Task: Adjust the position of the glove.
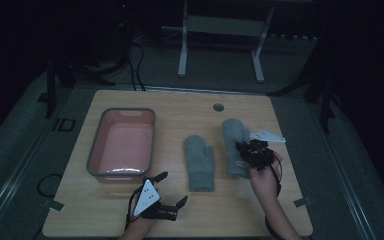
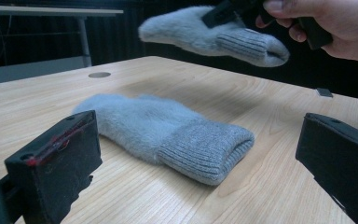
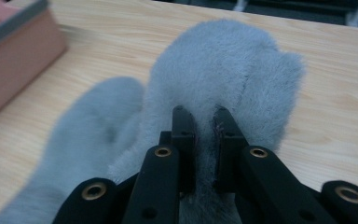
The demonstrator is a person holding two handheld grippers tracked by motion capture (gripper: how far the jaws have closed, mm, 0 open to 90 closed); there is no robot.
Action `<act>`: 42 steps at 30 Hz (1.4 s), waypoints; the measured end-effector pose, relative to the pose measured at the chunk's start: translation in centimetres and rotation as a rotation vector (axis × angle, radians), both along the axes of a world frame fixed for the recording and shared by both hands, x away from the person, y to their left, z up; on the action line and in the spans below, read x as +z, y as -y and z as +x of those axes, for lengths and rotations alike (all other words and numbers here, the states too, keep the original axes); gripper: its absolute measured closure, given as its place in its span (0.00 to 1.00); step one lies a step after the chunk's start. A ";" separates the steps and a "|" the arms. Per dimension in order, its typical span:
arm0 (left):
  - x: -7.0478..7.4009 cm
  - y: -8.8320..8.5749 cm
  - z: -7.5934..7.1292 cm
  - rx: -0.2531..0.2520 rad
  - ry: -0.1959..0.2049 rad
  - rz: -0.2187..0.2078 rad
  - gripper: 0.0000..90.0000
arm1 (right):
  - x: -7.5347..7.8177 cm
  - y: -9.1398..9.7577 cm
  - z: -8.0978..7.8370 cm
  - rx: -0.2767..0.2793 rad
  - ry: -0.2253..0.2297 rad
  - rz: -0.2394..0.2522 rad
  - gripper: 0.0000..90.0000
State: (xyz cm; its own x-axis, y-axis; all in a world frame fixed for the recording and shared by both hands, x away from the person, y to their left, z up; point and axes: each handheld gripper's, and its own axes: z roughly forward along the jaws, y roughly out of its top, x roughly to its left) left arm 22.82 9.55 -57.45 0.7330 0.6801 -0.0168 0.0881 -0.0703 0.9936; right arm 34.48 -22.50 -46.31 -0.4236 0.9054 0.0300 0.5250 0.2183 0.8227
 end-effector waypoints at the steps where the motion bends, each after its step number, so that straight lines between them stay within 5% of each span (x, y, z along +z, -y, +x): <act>1: 0.0 0.0 0.0 0.001 -0.005 -0.005 0.00 | 0.0 -0.5 0.0 0.010 0.000 -0.001 0.91; 9: 0.0 0.0 0.0 0.001 -0.003 -0.002 0.00 | -0.7 -6.7 -0.6 0.085 -0.033 0.016 0.91; 17: 0.0 0.0 0.0 -0.002 -0.001 0.000 0.00 | -2.6 -9.8 -1.2 0.085 -0.085 0.014 0.91; 22: 0.0 0.1 0.0 -0.004 0.003 0.006 0.00 | -3.7 -10.4 -1.5 0.092 -0.099 -0.012 0.91; 23: 0.0 0.1 0.0 -0.004 0.004 0.006 0.00 | -4.9 -10.8 -1.4 0.099 -0.121 -0.035 0.91; 30: 0.0 0.3 -0.1 0.016 0.009 0.023 0.00 | -6.6 -10.6 -0.9 0.099 -0.155 -0.012 0.86; 36: 0.1 0.4 -0.2 0.024 0.011 0.031 0.00 | -5.2 -9.8 -0.9 0.122 -0.142 0.035 0.69; 42: 0.0 0.4 -0.1 0.021 -0.001 0.011 0.00 | -3.1 -8.3 -1.1 0.204 -0.040 0.018 0.43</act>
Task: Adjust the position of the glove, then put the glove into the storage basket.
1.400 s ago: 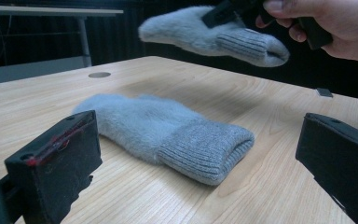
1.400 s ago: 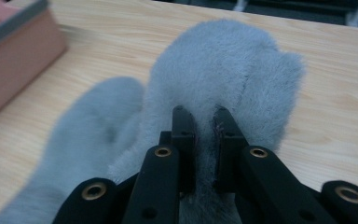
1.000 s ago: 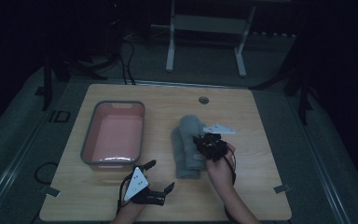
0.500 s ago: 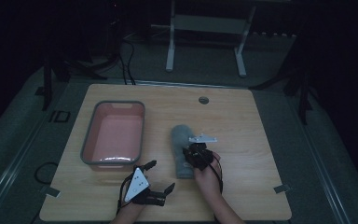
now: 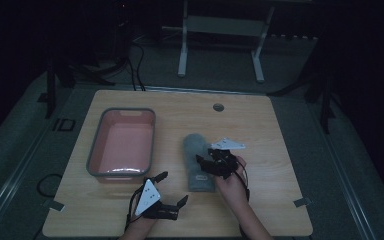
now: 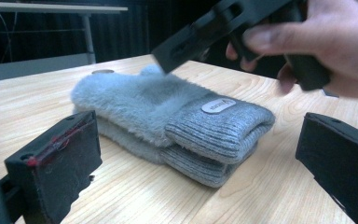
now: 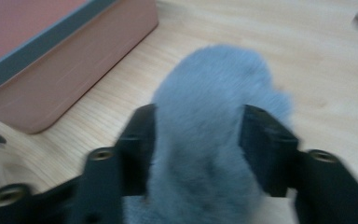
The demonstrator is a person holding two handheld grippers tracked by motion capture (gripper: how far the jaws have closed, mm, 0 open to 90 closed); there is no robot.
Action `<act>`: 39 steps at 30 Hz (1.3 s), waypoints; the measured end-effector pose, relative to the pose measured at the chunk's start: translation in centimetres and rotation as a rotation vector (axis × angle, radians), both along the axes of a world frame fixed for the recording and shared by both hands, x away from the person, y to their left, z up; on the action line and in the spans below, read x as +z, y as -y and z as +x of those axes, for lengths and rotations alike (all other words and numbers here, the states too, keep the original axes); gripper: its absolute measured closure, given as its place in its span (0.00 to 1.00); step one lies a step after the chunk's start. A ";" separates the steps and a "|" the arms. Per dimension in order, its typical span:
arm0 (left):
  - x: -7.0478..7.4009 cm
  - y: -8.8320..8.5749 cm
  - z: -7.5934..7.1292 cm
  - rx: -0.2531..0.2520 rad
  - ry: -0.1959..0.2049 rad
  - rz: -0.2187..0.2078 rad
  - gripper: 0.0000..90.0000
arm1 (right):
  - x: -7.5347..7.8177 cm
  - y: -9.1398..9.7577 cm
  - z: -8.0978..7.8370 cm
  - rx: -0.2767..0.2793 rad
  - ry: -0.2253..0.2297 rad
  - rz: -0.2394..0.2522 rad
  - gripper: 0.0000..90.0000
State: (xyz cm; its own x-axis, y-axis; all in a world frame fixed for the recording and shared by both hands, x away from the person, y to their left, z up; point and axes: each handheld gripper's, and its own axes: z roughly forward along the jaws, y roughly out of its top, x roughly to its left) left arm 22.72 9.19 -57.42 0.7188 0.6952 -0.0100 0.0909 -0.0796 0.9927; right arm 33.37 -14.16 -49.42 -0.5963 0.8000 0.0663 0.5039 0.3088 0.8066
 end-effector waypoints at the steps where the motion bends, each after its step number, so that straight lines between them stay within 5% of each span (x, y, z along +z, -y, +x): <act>1: 0.0 0.1 -0.1 0.002 0.006 0.008 0.00 | 0.3 0.4 0.0 0.006 0.011 -0.003 0.41; 2: 0.0 0.2 -0.1 0.002 0.011 0.016 0.00 | 0.5 0.8 0.0 0.014 0.004 -0.002 0.40; 3: 0.1 0.3 -0.2 0.011 0.008 0.030 0.00 | 0.8 1.7 -0.1 0.050 0.002 -0.004 0.25; 4: 0.2 0.5 0.0 0.019 -0.034 0.044 0.00 | 0.9 2.1 -0.1 0.062 -0.009 -0.003 0.19; 6: 0.3 0.5 0.0 0.021 -0.047 0.046 0.00 | 0.9 2.9 -0.2 0.071 -0.009 0.003 0.15; 8: 1.4 0.5 0.2 0.023 -0.103 0.012 0.00 | 0.9 3.5 -0.2 0.076 -0.007 -0.023 0.13; 11: 3.4 0.7 0.7 0.037 -0.120 0.005 0.00 | 0.7 4.7 -0.1 0.081 0.056 -0.080 0.14; 13: 4.9 0.9 1.4 0.037 -0.137 -0.004 0.00 | 0.7 5.5 0.4 0.076 0.025 -0.087 0.15; 16: 6.8 1.9 3.1 0.040 -0.162 0.070 0.00 | 0.8 6.5 1.1 0.049 -0.046 -0.044 0.12; 19: 8.0 2.6 5.3 0.068 -0.240 0.108 0.00 | 0.9 6.5 1.3 0.085 -0.054 -0.026 0.13; 21: 8.4 3.0 6.7 0.113 -0.305 0.122 0.08 | 0.8 6.1 1.4 0.084 -0.049 -0.044 0.24; 23: 8.4 3.5 7.9 0.153 -0.336 0.148 0.17 | 0.6 5.5 1.6 0.093 -0.055 -0.034 0.34; 27: 7.3 4.6 10.0 0.182 -0.459 0.196 0.23 | -0.2 4.1 2.3 0.107 -0.083 -0.041 0.49; 34: 4.3 5.7 12.4 0.199 -0.581 0.289 0.25 | -2.8 2.8 4.0 0.097 -0.182 -0.109 0.46; 39: 2.8 5.7 13.3 0.170 -0.674 0.255 0.25 | -4.4 3.0 5.0 0.119 -0.245 -0.112 0.44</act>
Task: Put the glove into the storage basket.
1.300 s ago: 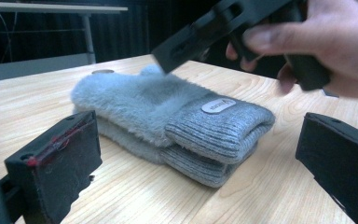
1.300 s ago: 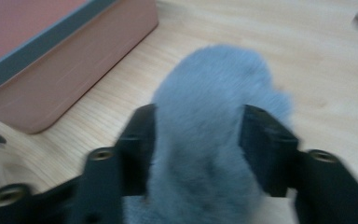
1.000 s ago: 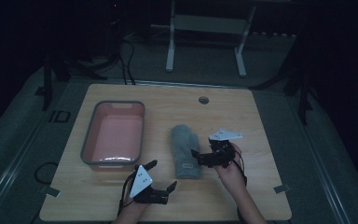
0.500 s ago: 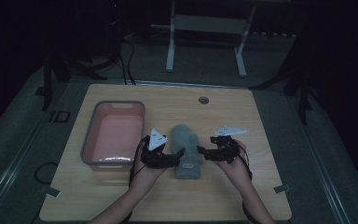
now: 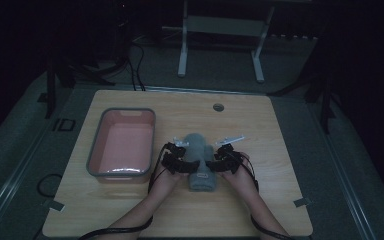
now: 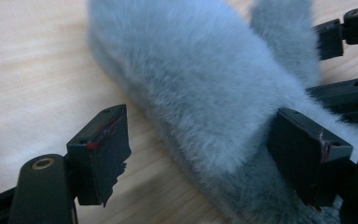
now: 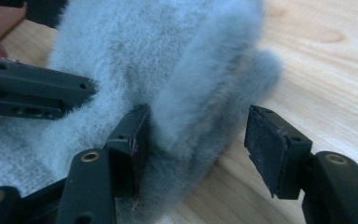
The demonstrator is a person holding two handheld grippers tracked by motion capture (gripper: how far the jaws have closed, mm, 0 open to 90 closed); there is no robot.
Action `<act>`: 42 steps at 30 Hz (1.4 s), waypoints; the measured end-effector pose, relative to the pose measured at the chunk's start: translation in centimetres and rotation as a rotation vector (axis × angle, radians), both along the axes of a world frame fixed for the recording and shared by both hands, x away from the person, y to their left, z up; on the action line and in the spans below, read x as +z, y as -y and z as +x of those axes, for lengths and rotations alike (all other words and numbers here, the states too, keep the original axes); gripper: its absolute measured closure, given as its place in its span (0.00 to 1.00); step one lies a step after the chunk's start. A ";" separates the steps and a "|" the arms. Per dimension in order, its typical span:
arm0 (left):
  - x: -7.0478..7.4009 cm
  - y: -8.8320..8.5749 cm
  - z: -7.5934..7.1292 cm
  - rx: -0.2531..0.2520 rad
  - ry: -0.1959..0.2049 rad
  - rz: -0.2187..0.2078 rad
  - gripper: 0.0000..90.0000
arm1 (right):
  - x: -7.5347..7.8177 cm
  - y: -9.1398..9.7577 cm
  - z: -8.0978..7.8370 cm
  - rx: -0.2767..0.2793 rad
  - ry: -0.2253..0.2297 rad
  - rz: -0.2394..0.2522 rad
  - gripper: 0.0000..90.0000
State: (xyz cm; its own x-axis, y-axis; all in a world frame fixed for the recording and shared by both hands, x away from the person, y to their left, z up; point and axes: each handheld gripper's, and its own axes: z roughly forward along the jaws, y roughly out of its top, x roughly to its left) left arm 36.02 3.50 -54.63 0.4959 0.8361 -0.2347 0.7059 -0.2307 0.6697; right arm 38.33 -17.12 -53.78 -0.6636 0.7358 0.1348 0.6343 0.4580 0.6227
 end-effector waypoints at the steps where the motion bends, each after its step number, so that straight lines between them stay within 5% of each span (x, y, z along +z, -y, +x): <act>1: -0.2 0.0 0.1 -0.007 -0.010 0.000 0.25 | -0.2 0.1 0.2 0.005 -0.010 0.007 0.42; 4: -0.8 -0.2 0.6 -0.015 -0.056 -0.033 0.25 | -0.7 0.3 0.9 0.018 -0.067 0.045 0.42; 7: -1.0 -0.2 0.7 -0.037 -0.048 -0.047 0.26 | -0.9 0.4 1.2 0.041 -0.088 0.069 0.51; 12: -1.2 -0.4 1.1 -0.122 -0.095 -0.150 0.65 | -0.8 0.2 0.9 0.062 -0.113 0.096 0.78; 17: -0.6 -0.4 0.8 -0.150 -0.057 -0.146 0.82 | -0.3 -0.2 -0.1 0.043 -0.044 0.071 0.87; 30: 5.3 -0.8 -0.1 -0.177 0.078 -0.174 0.86 | 5.3 0.6 -1.4 0.031 0.078 0.161 0.90; 42: 10.5 -3.4 0.4 -0.191 0.128 -0.178 0.86 | 10.7 -1.3 -1.5 0.067 0.166 0.195 0.90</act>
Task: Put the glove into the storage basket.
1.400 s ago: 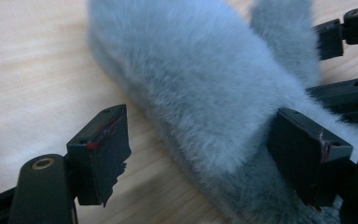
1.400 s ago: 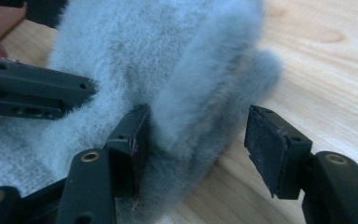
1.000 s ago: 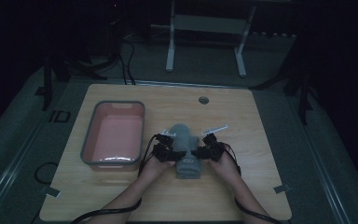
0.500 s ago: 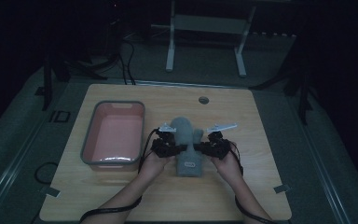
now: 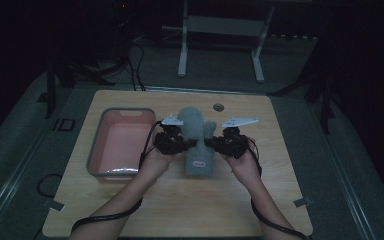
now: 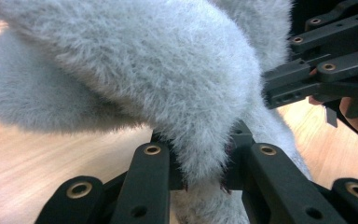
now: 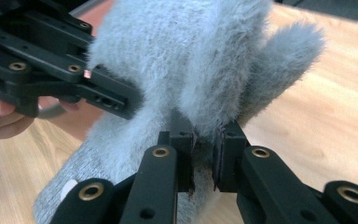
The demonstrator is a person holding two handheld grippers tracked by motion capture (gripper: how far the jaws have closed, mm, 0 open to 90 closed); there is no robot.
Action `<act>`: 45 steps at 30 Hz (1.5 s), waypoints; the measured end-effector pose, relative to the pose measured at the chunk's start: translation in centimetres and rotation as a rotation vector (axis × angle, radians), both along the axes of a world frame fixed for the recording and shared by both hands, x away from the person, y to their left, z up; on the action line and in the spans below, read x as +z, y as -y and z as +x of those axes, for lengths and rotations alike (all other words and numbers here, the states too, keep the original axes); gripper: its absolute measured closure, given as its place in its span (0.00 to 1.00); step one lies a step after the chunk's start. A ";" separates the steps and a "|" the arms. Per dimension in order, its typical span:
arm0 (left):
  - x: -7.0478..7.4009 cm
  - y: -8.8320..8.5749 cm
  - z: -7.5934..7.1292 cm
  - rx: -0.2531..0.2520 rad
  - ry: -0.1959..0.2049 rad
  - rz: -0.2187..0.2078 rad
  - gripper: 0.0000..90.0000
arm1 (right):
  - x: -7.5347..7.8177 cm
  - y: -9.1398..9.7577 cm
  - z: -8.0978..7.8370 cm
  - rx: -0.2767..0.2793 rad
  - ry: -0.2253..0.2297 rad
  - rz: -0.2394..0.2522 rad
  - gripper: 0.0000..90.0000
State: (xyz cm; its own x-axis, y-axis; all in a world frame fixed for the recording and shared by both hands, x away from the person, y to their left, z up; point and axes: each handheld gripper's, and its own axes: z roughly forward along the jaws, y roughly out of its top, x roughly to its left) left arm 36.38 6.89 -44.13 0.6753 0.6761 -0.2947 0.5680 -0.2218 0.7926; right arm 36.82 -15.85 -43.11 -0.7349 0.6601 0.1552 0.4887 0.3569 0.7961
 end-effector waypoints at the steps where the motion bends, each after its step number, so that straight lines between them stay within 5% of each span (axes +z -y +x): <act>1: 0.3 -0.2 0.0 0.000 0.008 0.006 0.86 | 0.3 -0.3 0.1 0.003 0.003 0.001 0.90; 16: 3.2 -5.2 0.6 0.054 0.034 0.030 0.86 | 3.5 -6.0 1.8 0.070 0.056 -0.026 0.90; 30: 5.1 -13.6 -0.1 0.156 0.026 0.076 0.86 | 4.5 -14.2 2.7 0.144 0.062 0.015 0.90; 36: 4.6 -16.4 -0.2 0.177 0.011 0.094 0.86 | 4.0 -17.3 3.1 0.178 0.052 0.018 0.90; 39: 3.1 -18.3 0.2 0.181 -0.024 0.099 0.86 | 2.8 -19.3 3.5 0.191 0.029 0.012 0.90; 45: -0.2 -19.0 1.2 0.202 -0.103 0.122 0.86 | -1.0 -21.4 4.3 0.168 -0.025 -0.050 0.90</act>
